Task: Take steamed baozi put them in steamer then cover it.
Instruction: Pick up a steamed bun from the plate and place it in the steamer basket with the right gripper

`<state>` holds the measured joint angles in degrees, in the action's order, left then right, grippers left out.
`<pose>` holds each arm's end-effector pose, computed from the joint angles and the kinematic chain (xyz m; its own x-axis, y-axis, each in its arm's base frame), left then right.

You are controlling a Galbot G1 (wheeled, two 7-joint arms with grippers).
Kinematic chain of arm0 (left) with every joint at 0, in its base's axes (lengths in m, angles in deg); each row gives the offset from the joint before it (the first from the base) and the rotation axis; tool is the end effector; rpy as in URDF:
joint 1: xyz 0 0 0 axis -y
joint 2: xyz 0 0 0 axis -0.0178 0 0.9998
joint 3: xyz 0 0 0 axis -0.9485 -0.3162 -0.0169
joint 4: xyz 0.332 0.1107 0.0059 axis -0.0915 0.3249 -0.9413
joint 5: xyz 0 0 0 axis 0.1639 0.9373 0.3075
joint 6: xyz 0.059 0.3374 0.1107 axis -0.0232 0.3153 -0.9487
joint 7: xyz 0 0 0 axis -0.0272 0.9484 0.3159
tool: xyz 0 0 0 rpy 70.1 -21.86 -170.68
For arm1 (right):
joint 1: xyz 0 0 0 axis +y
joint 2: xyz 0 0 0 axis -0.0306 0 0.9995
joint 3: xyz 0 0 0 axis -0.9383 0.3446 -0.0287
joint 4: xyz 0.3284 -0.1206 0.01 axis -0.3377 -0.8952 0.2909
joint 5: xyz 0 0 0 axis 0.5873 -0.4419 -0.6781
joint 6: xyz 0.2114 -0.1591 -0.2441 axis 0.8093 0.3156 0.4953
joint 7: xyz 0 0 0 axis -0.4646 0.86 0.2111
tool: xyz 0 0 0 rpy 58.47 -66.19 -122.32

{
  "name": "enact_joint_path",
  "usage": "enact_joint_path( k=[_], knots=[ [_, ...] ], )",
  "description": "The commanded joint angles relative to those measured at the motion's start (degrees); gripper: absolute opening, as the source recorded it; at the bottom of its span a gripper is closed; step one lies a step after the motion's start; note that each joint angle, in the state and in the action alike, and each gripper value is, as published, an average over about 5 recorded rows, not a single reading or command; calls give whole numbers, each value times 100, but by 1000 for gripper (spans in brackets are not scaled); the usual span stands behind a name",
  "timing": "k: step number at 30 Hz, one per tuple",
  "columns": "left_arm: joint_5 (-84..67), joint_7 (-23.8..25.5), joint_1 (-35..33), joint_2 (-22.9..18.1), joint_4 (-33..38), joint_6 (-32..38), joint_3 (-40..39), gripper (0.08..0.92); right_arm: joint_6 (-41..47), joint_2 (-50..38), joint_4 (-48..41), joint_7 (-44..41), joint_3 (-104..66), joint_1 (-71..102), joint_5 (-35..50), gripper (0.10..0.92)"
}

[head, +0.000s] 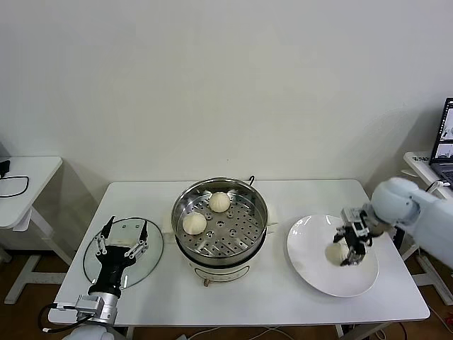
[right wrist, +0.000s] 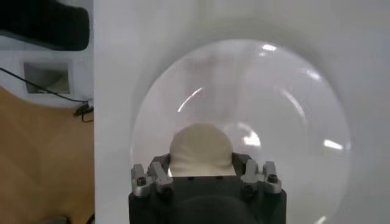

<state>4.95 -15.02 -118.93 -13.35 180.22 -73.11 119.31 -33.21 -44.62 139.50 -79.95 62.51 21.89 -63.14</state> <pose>0.1949 0.0676 -0.3058 -0.9955 0.0410 -0.0853 0.0249 0.9830 0.1819 0.4556 -0.1507 -0.1008 -0.1313 -0.1538 0.9793 -0.9848 -0.0932 -0.1467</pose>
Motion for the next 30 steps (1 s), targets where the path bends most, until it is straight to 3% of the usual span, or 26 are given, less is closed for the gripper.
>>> enact_joint_path(
  k=[1,7,18,30],
  knots=[
    [18,-12,-6,13,31,-11,-37,823,-310,204,608,-90,1609,-2864,742,696],
    [15,-12,-5,26,48,-21,-2,823,-1157,1122,700,-127,2302,-3970,783,696],
    [-61,41,27,56,-54,-29,227,823,-3540,3263,-165,245,2794,-4373,179,696],
    [-190,139,64,76,-191,-18,492,823,-4296,4443,-430,827,2971,-3562,-591,696]
  ],
)
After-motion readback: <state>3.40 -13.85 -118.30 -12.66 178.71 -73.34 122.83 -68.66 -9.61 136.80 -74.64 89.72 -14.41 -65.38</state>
